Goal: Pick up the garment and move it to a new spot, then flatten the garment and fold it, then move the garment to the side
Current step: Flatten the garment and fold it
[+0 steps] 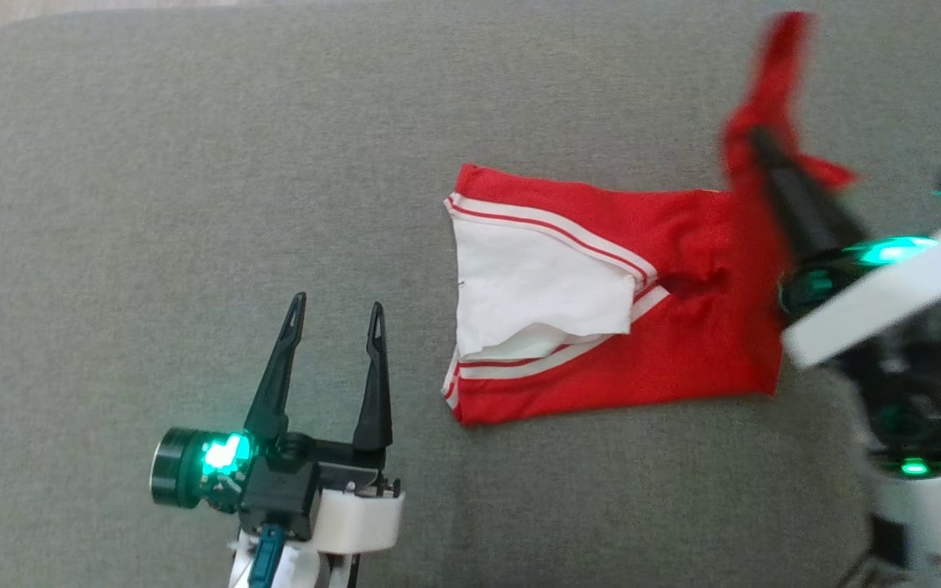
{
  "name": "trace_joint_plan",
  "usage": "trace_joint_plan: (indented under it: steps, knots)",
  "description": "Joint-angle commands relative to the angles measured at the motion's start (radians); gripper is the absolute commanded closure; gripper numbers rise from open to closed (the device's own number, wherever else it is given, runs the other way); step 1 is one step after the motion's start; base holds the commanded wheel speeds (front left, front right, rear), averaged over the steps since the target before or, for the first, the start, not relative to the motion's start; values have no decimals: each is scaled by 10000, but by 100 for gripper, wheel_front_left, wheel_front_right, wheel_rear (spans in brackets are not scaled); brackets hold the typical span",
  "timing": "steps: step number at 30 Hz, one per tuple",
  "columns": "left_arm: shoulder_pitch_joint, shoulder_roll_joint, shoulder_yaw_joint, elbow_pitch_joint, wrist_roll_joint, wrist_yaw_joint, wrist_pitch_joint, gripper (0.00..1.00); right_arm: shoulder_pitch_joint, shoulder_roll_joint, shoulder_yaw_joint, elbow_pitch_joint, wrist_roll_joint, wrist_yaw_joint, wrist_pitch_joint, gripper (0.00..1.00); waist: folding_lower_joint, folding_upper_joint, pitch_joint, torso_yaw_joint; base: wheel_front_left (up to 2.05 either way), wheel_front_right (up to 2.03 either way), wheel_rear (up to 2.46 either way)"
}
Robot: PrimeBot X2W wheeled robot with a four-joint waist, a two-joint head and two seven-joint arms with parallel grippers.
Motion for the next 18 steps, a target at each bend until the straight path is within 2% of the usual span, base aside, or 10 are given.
trace_joint_plan:
  steps: [1, 6, 8, 12, 13, 14, 15, 18]
  knots:
    - [-255, -51, 373, -263, 95, -22, -51, 0, -406, 143, 542, -373, -131, -7, 34, 100, 0, -1, 10, 108, 0, 0, 0]
    - [-274, -131, 428, -247, 155, -83, -51, 0, -362, 679, 2445, 306, -539, -7, -316, 100, 0, -1, 65, 395, 0, 0, 0]
    - [-289, -182, 424, -256, 184, -140, -51, 0, -300, 849, 3373, 1154, -727, -7, -756, 100, 0, -1, 168, 554, 0, 0, 0]
    - [-385, -261, 405, -232, 221, -211, -51, 0, -346, 919, 4230, 2391, -608, -7, -1572, 100, 0, -1, 305, 772, 0, 0, 0]
    - [-401, -276, 411, -229, 230, -220, -51, 0, -375, 922, 4406, 2649, -421, -7, -1794, 85, 0, -1, 327, 810, 0, 0, 0]
    - [-409, -287, 422, -227, 237, -227, -51, 0, -442, 923, 4649, 2857, -280, -7, -1955, 27, 0, -1, 346, 835, 0, 0, 0]
    - [-409, -296, 437, -221, 244, -234, -51, 0, -491, 924, 4855, 3023, -79, -7, -2104, 0, 0, -1, 353, 853, 0, 0, 0]
    - [-375, -309, 506, -191, 257, -246, -51, 0, -639, 926, 5091, 3269, 525, -7, -2698, 0, 0, -1, 305, 860, 0, 0, 0]
